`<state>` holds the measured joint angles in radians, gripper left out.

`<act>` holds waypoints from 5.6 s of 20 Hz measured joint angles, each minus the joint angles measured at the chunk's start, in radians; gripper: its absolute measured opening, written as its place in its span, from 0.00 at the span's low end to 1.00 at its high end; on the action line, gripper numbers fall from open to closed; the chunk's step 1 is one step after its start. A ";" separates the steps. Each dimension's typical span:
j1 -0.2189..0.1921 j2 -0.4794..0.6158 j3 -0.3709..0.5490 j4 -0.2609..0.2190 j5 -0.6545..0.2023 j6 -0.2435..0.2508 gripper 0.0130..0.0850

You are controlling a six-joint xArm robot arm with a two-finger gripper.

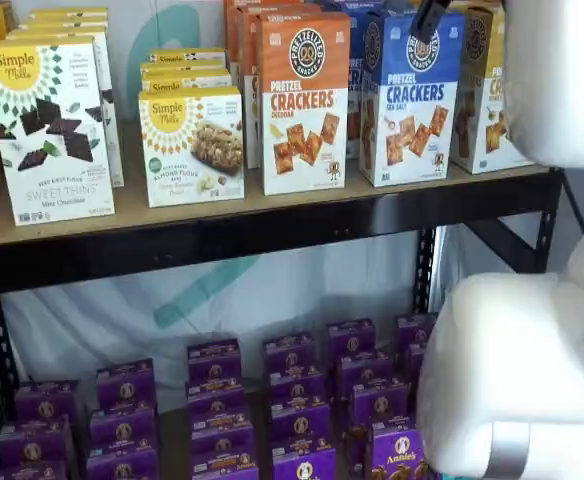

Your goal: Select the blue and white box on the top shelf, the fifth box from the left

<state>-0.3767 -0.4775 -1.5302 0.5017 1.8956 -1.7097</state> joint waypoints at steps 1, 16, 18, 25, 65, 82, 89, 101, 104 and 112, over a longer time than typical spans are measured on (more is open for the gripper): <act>-0.001 0.001 -0.002 0.002 -0.015 0.000 1.00; 0.032 0.103 -0.052 -0.039 -0.213 -0.019 1.00; 0.035 0.134 -0.074 -0.050 -0.220 -0.025 1.00; 0.041 0.231 -0.147 -0.078 -0.210 -0.040 1.00; 0.144 0.376 -0.251 -0.311 -0.126 -0.032 1.00; 0.137 0.363 -0.227 -0.310 -0.134 -0.041 0.67; 0.139 0.351 -0.222 -0.307 -0.117 -0.036 0.67; 0.137 0.300 -0.177 -0.302 -0.115 -0.035 0.67; 0.133 0.300 -0.181 -0.293 -0.105 -0.035 0.61; 0.129 0.320 -0.229 -0.292 -0.057 -0.033 0.61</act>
<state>-0.2475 -0.1575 -1.7589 0.2099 1.8386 -1.7428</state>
